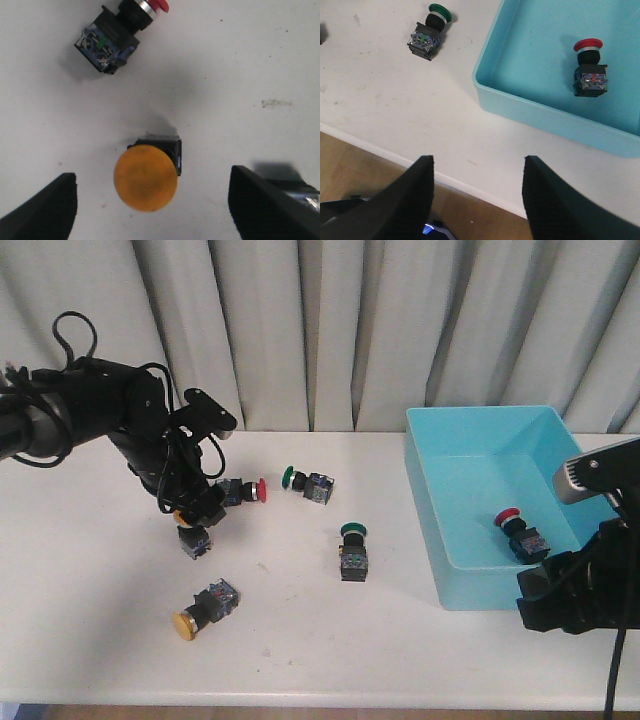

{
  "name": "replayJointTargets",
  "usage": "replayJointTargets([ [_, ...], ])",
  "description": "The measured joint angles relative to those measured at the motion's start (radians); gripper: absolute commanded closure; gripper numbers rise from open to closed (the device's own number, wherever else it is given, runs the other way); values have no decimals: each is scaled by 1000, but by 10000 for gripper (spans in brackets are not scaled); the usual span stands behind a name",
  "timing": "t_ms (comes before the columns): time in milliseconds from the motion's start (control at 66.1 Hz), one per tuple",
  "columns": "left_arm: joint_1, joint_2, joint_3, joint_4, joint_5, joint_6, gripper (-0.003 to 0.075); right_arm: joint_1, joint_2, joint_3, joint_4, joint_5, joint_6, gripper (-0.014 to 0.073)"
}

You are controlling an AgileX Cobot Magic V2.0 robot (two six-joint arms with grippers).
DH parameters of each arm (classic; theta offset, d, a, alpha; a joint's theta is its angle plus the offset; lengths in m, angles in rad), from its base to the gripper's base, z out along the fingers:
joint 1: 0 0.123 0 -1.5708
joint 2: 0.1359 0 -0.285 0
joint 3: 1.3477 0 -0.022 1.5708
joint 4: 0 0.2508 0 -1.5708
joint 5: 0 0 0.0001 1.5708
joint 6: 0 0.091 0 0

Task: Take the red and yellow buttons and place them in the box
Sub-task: 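Reach the left gripper to the yellow-capped button and grasp it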

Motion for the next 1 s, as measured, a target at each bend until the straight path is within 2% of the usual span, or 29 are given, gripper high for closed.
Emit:
replayJointTargets([
  [318, 17, 156, -137, 0, 62, 29, 134, 0, 0, 0, 0, 0, -1, 192],
  [545, 30, 212, -160, -9, 93, 71, 147, 0, 0, 0, 0, -1, -13, 192],
  [666, 30, 226, -160, -12, 95, 82, 207, 0, 0, 0, 0, -2, -16, 192],
  [863, 30, 234, -160, -24, 97, 95, 389, 0, 0, 0, 0, -2, -18, 192],
  [999, 30, 234, -160, -24, 99, 100, 487, 0, 0, 0, 0, -2, -20, 192],
])
